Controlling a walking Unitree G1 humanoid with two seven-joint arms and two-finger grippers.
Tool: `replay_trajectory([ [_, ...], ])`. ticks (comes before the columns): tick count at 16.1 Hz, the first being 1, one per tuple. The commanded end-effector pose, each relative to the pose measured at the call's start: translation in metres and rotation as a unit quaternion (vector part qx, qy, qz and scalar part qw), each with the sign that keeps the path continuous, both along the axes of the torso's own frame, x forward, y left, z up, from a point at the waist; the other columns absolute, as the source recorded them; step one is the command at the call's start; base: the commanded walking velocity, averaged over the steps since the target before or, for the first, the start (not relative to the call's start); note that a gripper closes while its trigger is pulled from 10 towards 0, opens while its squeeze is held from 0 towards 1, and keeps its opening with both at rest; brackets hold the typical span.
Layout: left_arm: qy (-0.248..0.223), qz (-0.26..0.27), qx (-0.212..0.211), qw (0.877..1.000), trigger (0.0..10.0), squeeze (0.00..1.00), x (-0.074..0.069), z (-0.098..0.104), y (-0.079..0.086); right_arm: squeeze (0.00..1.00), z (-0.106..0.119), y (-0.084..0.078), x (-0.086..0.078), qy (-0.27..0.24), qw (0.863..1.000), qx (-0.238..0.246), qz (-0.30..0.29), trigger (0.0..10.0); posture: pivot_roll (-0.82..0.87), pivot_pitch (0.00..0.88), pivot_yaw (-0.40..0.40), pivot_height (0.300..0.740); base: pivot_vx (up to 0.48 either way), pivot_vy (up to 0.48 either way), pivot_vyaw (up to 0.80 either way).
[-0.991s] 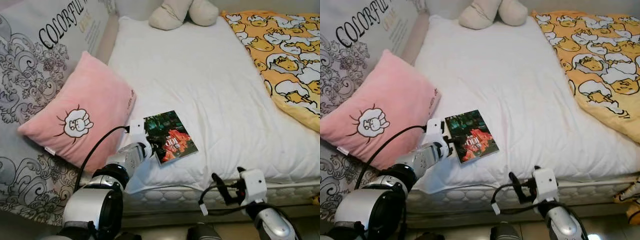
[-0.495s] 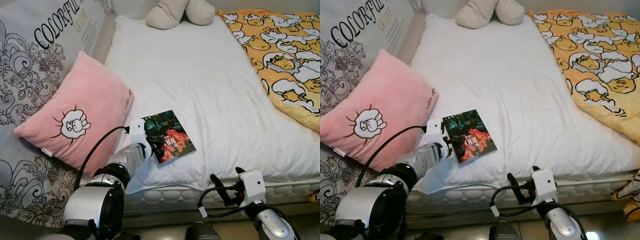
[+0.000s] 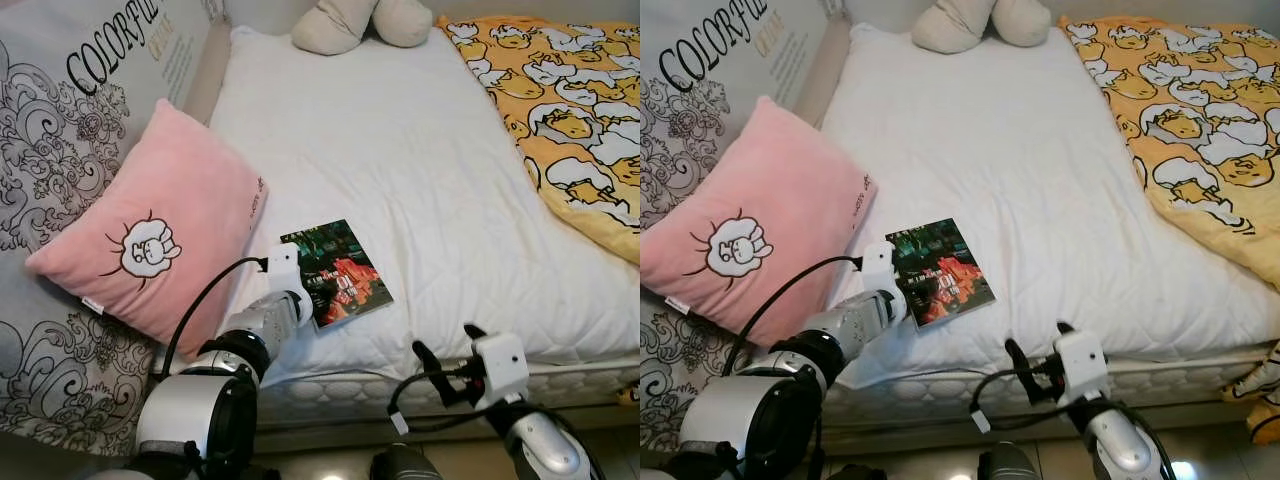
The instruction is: Clean up the room
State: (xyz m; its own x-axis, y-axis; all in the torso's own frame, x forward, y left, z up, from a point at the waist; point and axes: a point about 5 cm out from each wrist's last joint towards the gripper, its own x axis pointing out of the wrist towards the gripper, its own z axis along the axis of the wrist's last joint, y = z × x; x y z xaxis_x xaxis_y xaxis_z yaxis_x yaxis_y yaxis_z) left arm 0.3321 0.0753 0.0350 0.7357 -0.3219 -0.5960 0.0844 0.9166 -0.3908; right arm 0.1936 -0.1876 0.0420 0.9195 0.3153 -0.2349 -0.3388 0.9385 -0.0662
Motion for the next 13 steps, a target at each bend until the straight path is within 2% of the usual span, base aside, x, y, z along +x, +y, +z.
replay_trajectory([
  [1, -0.003, -0.003, 0.005, 1.0, 10.0, 0.0, 0.003, 0.004, -0.002, 0.0, 0.003, 0.006, -0.003, 0.005, 1.0, 0.001, 0.013, 10.0, -0.26, 0.052, 0.044, 0.704, 0.0, 0.0, 0.0],
  [6, 0.007, -0.008, 0.002, 1.0, 10.0, 0.0, -0.001, 0.001, -0.009, 0.0, 0.007, 0.008, -0.011, 0.016, 1.0, 0.0, 0.016, 10.0, -0.27, 0.07, 0.049, 0.704, 0.0, 0.0, 0.0],
  [7, -0.013, -0.024, 0.055, 0.998, 10.0, 0.0, 0.002, 0.003, -0.006, 0.0, 0.008, 0.009, -0.012, 0.017, 1.0, -0.001, 0.015, 10.0, -0.28, 0.072, 0.052, 0.704, 0.0, 0.0, 0.0],
  [8, -0.04, -0.042, 0.124, 0.991, 10.0, 0.0, 0.006, 0.006, 0.001, 0.0, 0.01, 0.009, -0.013, 0.016, 1.0, -0.001, 0.014, 10.0, -0.28, 0.073, 0.056, 0.704, 0.0, 0.0, 0.0],
  [9, -0.1, -0.053, 0.234, 0.966, 10.0, 0.0, 0.016, 0.017, 0.012, 0.0, 0.011, 0.008, -0.013, 0.015, 1.0, -0.001, 0.011, 10.0, -0.27, 0.069, 0.06, 0.704, 0.0, 0.0, 0.0],
  [10, -0.123, -0.047, 0.276, 0.952, 10.0, 0.0, 0.02, 0.023, 0.018, 0.0, 0.011, 0.009, -0.013, 0.016, 1.0, -0.001, 0.01, 10.0, -0.27, 0.065, 0.063, 0.704, 0.0, 0.0, 0.0],
  [11, -0.155, -0.023, 0.327, 0.932, 10.0, 0.0, 0.027, 0.032, 0.029, 0.0, 0.009, 0.01, -0.012, 0.018, 1.0, 0.001, 0.008, 10.0, -0.26, 0.056, 0.067, 0.704, 0.0, 0.0, 0.0],
  [13, -0.173, -0.009, 0.336, 0.926, 10.0, 0.0, 0.028, 0.035, 0.033, 0.0, 0.01, 0.013, -0.008, 0.016, 1.0, 0.004, 0.008, 10.0, -0.25, 0.048, 0.066, 0.704, 0.0, 0.0, 0.0],
])
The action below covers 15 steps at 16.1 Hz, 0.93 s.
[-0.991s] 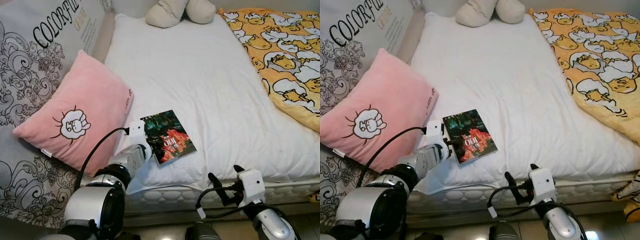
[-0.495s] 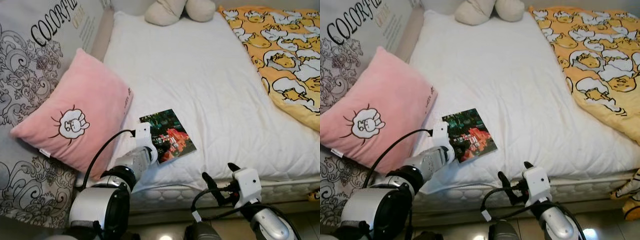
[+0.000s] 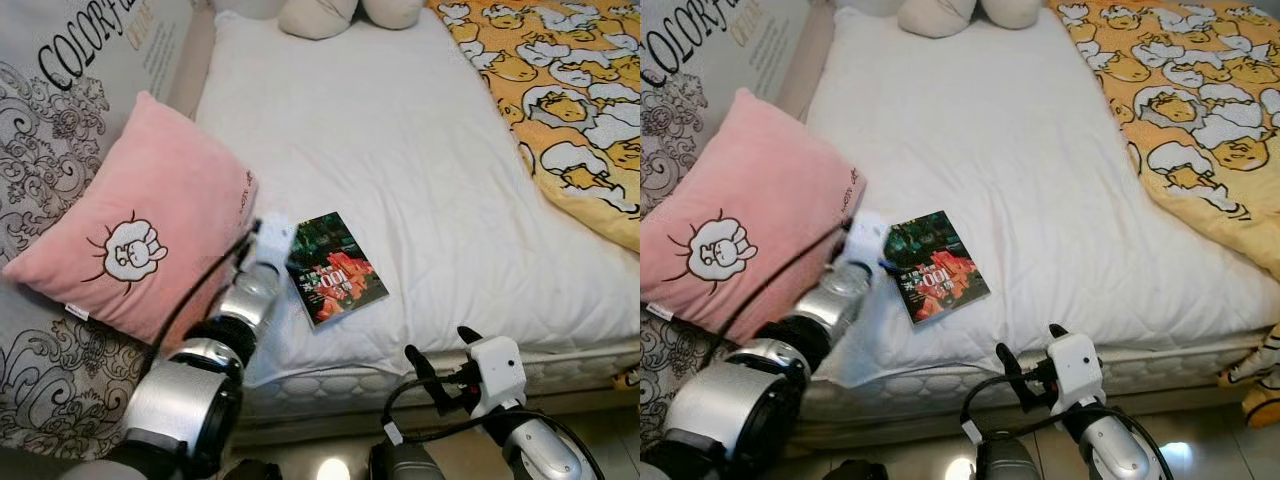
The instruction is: Clean up the room
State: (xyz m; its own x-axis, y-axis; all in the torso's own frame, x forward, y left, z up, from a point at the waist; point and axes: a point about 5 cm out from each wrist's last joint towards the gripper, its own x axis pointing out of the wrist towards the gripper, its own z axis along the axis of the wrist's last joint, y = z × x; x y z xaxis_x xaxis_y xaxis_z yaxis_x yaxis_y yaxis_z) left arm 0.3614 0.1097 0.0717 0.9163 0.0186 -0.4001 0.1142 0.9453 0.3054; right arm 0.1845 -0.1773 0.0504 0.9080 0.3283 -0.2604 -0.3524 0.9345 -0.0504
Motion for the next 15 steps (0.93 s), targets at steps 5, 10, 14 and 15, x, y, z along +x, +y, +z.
replay_trajectory([
  [5, -0.136, 0.01, 0.012, 0.991, 0.0, 0.0, 0.002, 0.024, 0.012, 0.0, 0.004, 0.002, 0.017, -0.012, 1.0, 0.002, -0.003, 10.0, -0.21, 0.018, 0.06, 0.704, 0.0, 0.0, 0.0],
  [10, -0.293, -0.075, -0.086, 0.949, 0.0, 0.0, -0.007, 0.074, -0.022, 0.0, 0.015, -0.004, 0.045, -0.055, 0.997, 0.0, -0.045, 10.0, -0.18, 0.0, 0.053, 0.704, 0.0, 0.0, 0.0],
  [14, -0.288, -0.053, -0.114, 0.949, 0.0, 0.0, -0.011, 0.07, -0.018, 0.0, 0.02, -0.006, 0.07, -0.072, 0.995, 0.01, -0.071, 10.0, -0.17, 0.0, 0.052, 0.704, 0.0, 0.0, 0.0],
  [15, -0.288, -0.054, -0.112, 0.95, 0.0, 0.0, -0.013, 0.07, -0.018, 0.0, 0.02, -0.006, 0.076, -0.071, 0.995, 0.01, -0.076, 10.0, -0.17, 0.0, 0.051, 0.704, 0.0, 0.0, 0.0],
])
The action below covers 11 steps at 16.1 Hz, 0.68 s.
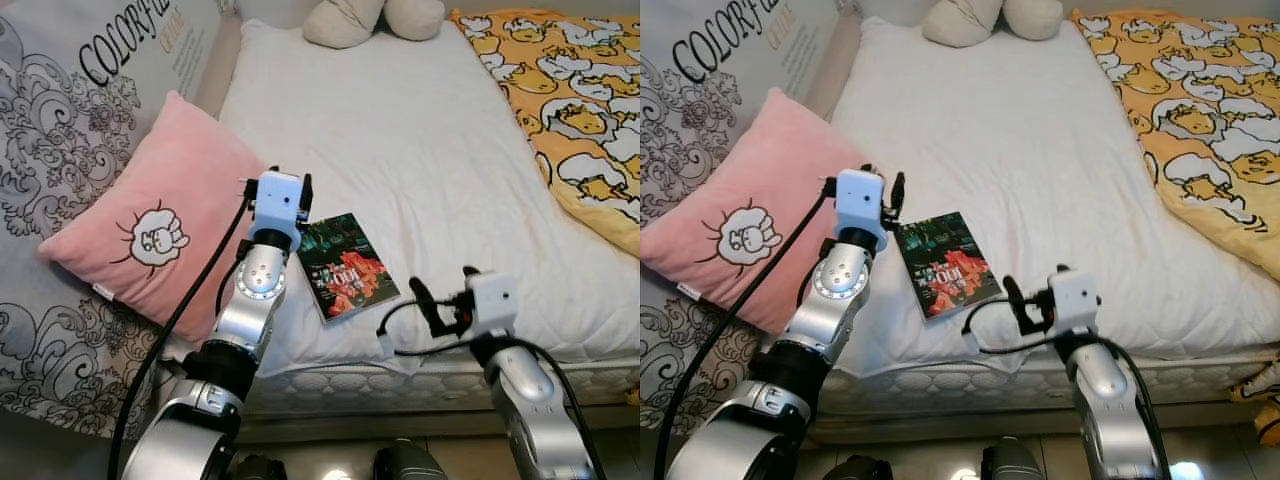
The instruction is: Clean up the room
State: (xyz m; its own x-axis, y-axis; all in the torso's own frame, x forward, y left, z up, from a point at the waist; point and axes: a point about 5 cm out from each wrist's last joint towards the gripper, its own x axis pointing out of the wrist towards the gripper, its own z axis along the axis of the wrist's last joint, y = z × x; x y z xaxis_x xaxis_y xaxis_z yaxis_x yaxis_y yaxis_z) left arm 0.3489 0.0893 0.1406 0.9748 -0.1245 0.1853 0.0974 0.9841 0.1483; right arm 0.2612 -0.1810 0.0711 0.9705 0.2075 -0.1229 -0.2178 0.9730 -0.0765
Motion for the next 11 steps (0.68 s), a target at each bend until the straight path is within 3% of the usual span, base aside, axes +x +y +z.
replay_trajectory([
  [1, 0.001, 0.002, -0.004, 1.0, 0.0, 0.0, -0.002, 0.0, 0.002, 0.0, 0.0, -0.004, 0.009, 0.002, 1.0, 0.004, -0.02, 10.0, -0.17, 0.0, 0.051, 0.704, 0.0, 0.0, 0.0],
  [4, 0.016, 0.001, -0.006, 1.0, 0.0, 0.0, -0.007, -0.008, 0.008, 0.0, 0.006, -0.002, 0.028, -0.006, 0.999, 0.011, -0.029, 10.0, -0.15, 0.0, 0.046, 0.704, 0.0, 0.0, 0.0],
  [5, 0.025, 0.011, -0.004, 1.0, 0.0, 0.0, -0.007, -0.012, 0.013, 0.0, 0.006, -0.002, 0.029, -0.008, 0.999, 0.015, -0.029, 10.0, -0.15, 0.0, 0.046, 0.704, 0.0, -0.48, 0.0],
  [10, 0.043, 0.022, -0.012, 0.999, 0.0, 0.0, -0.005, -0.014, 0.015, 0.0, 0.003, -0.001, 0.04, -0.008, 0.999, 0.01, -0.034, 10.0, -0.13, 0.0, 0.036, 0.704, 0.051, -0.416, 0.7],
  [11, 0.044, 0.032, -0.017, 0.998, 10.0, 0.0, -0.003, -0.013, 0.017, 0.0, 0.002, -0.004, 0.044, -0.004, 0.999, -0.009, -0.046, 10.0, -0.13, 0.0, 0.035, 0.704, 0.0, 0.0, 0.52],
])
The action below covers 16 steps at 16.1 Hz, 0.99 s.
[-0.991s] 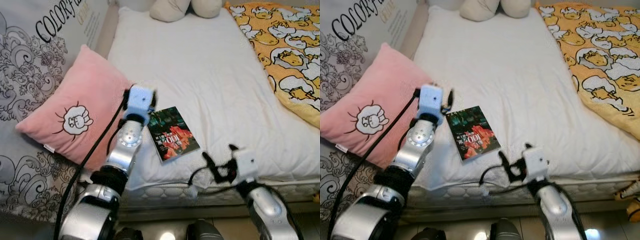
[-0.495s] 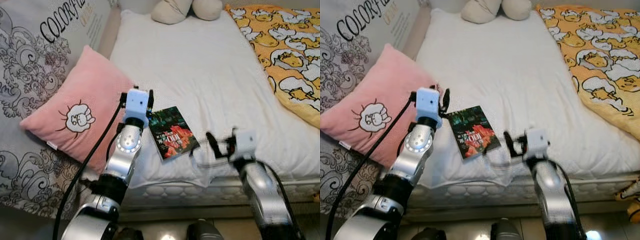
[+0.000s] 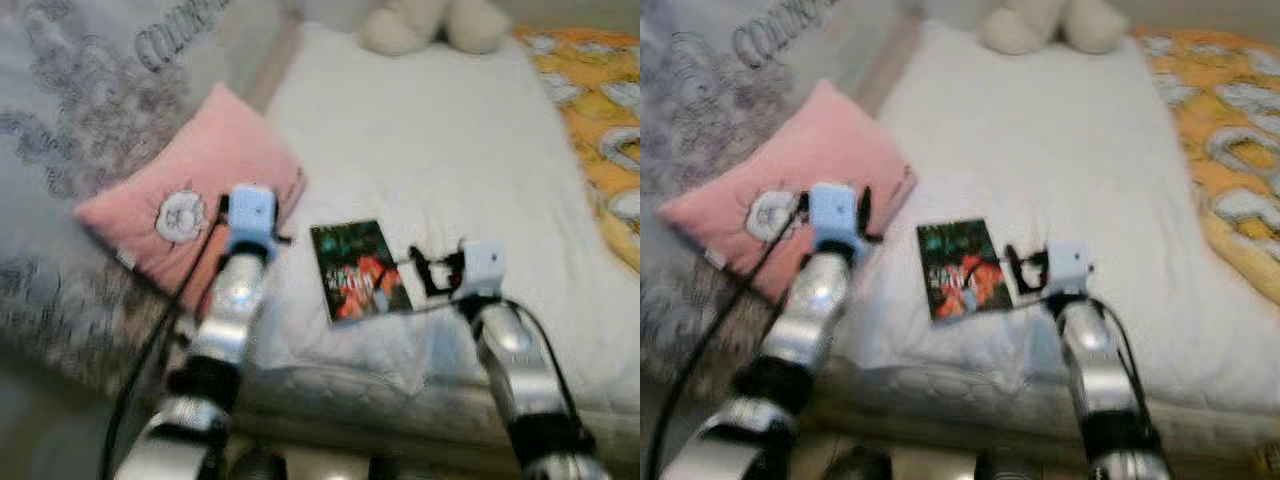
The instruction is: Clean up the room
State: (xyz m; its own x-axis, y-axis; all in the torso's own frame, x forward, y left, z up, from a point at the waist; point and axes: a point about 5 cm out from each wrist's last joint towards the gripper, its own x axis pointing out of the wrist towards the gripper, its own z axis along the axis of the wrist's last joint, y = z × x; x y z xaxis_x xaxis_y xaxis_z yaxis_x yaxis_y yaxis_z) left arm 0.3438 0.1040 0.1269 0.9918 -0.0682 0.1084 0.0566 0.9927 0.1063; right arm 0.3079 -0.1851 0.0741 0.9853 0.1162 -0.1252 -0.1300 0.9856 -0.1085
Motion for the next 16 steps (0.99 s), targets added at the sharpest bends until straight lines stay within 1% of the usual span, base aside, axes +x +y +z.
replay_trajectory([
  [1, 0.008, 0.007, 0.003, 1.0, 10.0, 0.0, 0.003, 0.001, 0.005, 0.0, -0.003, -0.006, 0.006, 0.014, 0.999, -0.022, -0.031, 10.0, -0.13, 0.0, 0.04, 0.704, 0.0, 0.0, 0.0],
  [2, 0.011, 0.01, 0.004, 1.0, 10.0, 0.0, 0.004, 0.0, 0.006, 0.0, -0.003, -0.008, 0.009, 0.017, 0.999, -0.016, -0.037, 10.0, -0.13, 0.0, 0.04, 0.704, 0.0, 0.0, 0.0],
  [3, 0.015, 0.013, 0.004, 1.0, 10.0, 0.0, 0.004, -0.001, 0.007, 1.0, 0.0, -0.009, 0.013, 0.01, 0.999, 0.008, -0.048, 10.0, -0.13, 0.0, 0.042, 0.704, 0.0, 0.0, 0.0],
  [4, 0.015, 0.013, 0.006, 1.0, 10.0, 0.0, 0.004, -0.002, 0.008, 1.0, 0.005, -0.007, 0.017, -0.003, 0.998, 0.034, -0.053, 10.0, -0.13, 0.0, 0.044, 0.704, 0.0, 0.0, 0.0],
  [5, 0.017, 0.011, 0.007, 1.0, 10.0, 0.0, 0.004, -0.002, 0.006, 1.0, 0.006, -0.005, 0.021, -0.001, 0.998, 0.033, -0.054, 10.0, -0.13, 0.0, 0.043, 0.704, 0.0, 0.0, 0.0],
  [9, 0.015, 0.013, 0.011, 1.0, 10.0, 0.0, 0.006, -0.001, 0.006, 1.0, 0.001, -0.003, 0.024, 0.012, 0.999, 0.013, -0.051, 10.0, -0.12, 0.0, 0.04, 0.704, 0.0, 0.0, 0.0],
  [11, 0.015, 0.013, 0.012, 1.0, 10.0, 0.0, 0.006, -0.001, 0.007, 1.0, 0.001, -0.003, 0.026, 0.009, 0.998, 0.019, -0.053, 10.0, -0.12, 0.0, 0.041, 0.704, 0.0, 0.0, 0.0],
  [16, 0.011, 0.002, 0.026, 1.0, 10.0, 0.0, 0.005, -0.001, 0.004, 1.0, 0.001, 0.005, 0.03, 0.01, 0.999, 0.029, -0.035, 10.0, -0.12, 0.0, 0.042, 0.704, 0.0, 0.0, 0.0],
])
